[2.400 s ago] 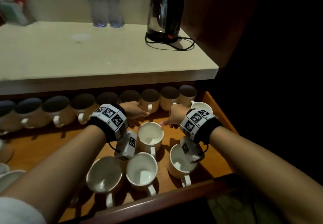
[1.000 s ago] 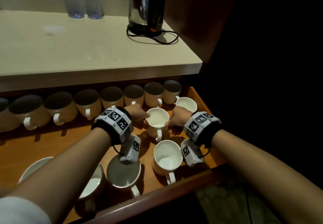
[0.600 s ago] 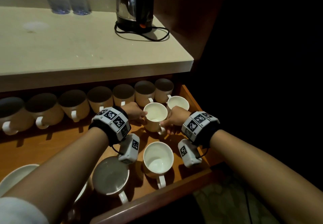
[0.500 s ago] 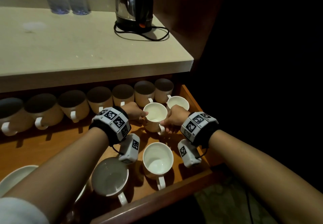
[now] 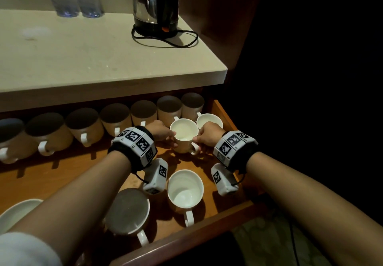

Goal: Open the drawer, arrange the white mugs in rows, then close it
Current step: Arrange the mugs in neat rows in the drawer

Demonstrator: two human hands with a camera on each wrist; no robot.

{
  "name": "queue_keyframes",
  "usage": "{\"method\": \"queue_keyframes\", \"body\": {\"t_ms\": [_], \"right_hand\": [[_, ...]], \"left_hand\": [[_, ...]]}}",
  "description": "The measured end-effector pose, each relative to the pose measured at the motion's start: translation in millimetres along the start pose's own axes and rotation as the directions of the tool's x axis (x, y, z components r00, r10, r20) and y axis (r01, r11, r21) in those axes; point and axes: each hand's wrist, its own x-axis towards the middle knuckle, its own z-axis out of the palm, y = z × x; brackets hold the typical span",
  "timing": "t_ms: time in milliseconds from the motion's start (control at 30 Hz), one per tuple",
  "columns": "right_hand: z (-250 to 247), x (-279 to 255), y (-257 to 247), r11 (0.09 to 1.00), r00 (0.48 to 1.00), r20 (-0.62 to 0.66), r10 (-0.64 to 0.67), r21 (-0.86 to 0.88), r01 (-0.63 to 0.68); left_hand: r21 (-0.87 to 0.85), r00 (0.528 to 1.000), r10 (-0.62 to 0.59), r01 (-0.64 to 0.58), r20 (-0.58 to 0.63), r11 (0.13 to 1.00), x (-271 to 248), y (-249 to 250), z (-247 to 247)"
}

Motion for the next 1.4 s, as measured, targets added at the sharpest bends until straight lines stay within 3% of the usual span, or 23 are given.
{"method": "queue_keyframes", "body": {"t_ms": [200,333,500,600,800,1100,1267,1400], "right_hand": [[-10,-8,4,0.985,0.994,-0.083,-0.073,-0.163,0.058],[-17,-27,-5,0.979,0.986,0.131,-0.102,-0.164,0.123],[-13,-51,-25,0.904,0.898,0.439,-0.03,-0.371,0.211],[-4,-59,-34,0.849,0.875,0.484,0.012,-0.467,0.247],[5,-67,-40,0.779,0.905,0.424,-0.041,-0.553,0.295],[9,-71,-53,0.796,0.924,0.363,-0.125,-0.519,0.311],[9,-71,-71,0.817,0.95,0.186,-0.252,-0.484,0.312],[18,-63,-67,0.907,0.975,0.187,-0.122,-0.378,0.186]], "left_hand": [[0.063,0.997,0.002,-0.006,0.074,0.998,-12,-8,-6],[0.188,0.993,0.021,-0.043,0.12,0.981,-24,-13,-15],[0.494,0.95,-0.116,-0.045,0.291,0.869,-41,-24,-12],[0.528,0.931,-0.15,-0.053,0.334,0.848,-48,-28,-8],[0.602,0.928,-0.132,-0.113,0.348,0.79,-55,-36,3],[0.556,0.968,-0.053,-0.096,0.246,0.826,-55,-43,-8],[0.541,0.997,0.05,-0.071,0.052,0.838,-50,-51,-31],[0.468,0.99,0.111,-0.055,-0.092,0.882,-43,-58,-48]]}}
